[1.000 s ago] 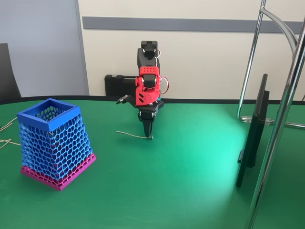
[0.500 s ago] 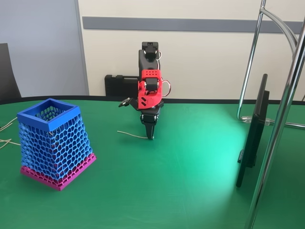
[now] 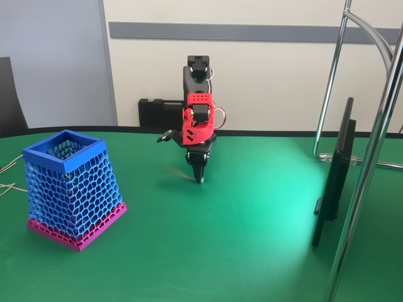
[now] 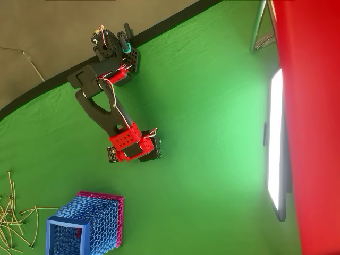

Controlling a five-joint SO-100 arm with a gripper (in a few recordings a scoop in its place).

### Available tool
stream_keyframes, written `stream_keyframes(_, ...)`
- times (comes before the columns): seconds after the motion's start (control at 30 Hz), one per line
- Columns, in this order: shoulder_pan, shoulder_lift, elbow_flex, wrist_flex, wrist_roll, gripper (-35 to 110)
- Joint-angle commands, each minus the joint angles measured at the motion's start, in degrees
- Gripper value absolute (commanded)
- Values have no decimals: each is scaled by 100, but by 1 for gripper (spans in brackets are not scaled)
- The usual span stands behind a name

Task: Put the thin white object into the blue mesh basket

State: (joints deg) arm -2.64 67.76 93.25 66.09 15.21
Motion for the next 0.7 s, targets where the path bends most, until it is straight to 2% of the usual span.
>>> stream_keyframes(0.0,35,35,-105,0,-18,5)
stream_keyframes(0.23,79,158,-97,0,-70,3)
stream_keyframes(0.67,387,1600,-501,105,-483,3)
